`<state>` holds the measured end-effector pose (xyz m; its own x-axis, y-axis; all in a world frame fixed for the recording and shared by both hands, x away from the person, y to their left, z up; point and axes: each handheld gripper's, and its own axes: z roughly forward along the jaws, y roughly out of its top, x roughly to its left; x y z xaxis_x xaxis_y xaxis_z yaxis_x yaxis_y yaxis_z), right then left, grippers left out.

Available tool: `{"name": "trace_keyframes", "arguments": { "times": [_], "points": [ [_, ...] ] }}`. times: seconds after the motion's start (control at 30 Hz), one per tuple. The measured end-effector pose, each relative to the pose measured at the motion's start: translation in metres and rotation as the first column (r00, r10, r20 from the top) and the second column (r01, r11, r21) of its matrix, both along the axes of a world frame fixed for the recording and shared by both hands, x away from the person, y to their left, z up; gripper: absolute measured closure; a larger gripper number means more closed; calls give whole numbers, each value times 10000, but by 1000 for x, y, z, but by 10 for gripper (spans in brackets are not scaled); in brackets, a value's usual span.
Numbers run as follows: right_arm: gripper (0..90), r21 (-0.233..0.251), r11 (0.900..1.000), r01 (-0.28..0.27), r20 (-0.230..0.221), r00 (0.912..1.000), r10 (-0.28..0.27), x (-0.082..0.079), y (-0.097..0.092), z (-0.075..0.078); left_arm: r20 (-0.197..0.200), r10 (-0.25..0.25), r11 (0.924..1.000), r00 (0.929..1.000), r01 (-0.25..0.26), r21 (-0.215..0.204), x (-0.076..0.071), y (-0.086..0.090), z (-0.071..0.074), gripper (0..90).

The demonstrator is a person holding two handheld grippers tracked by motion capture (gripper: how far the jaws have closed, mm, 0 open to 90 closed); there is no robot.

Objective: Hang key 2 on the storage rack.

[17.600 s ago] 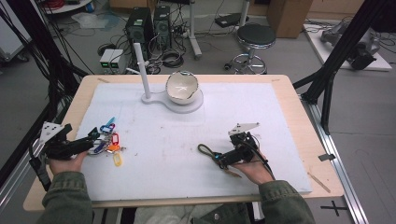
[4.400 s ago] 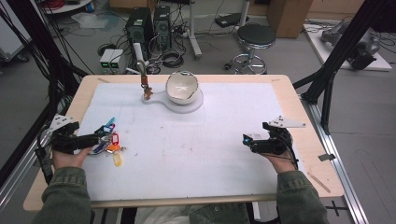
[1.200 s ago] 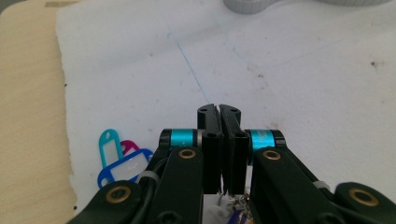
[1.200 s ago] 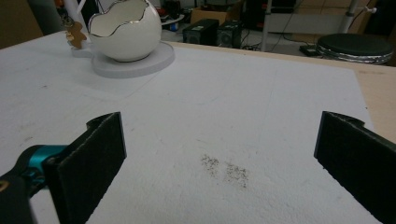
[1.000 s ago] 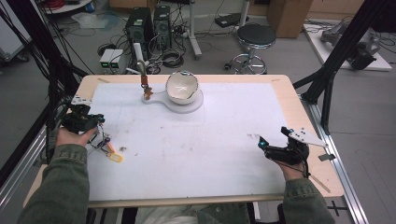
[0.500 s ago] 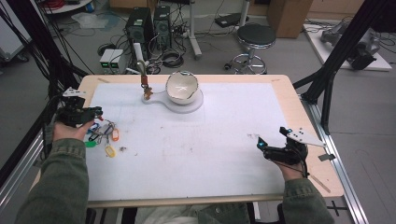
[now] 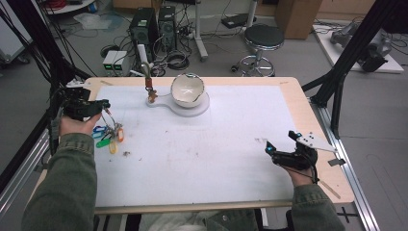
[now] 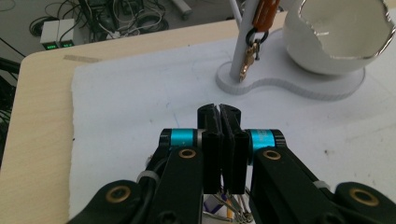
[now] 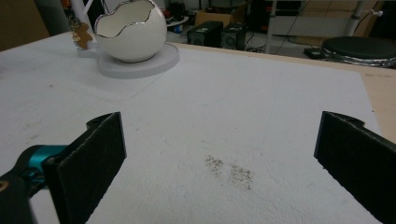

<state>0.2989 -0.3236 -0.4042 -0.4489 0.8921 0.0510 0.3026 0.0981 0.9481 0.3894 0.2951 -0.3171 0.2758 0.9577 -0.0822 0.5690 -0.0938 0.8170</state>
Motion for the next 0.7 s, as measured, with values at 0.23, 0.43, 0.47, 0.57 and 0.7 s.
{"name": "trace_keyframes", "arguments": {
  "times": [0.23,0.43,0.47,0.57,0.7],
  "points": [
    [13,5,10000,-54,31,10000,54,0,0,0,353,133,9950,9993,-97,-990,6,-1,11,874],
    [13,43,10000,-61,28,10000,60,0,0,0,717,103,9869,9974,13,-1611,11,0,21,874],
    [13,43,10000,-69,37,10000,69,0,0,0,733,101,9893,9973,6,-1457,12,0,23,874],
    [13,38,10000,-22,55,10000,22,0,0,0,787,145,9910,9968,-38,-1337,14,-2,27,874],
    [13,31,10000,-22,69,10000,22,0,-1,-1,848,76,9936,9964,21,-1132,19,-3,34,874]
  ]
}}
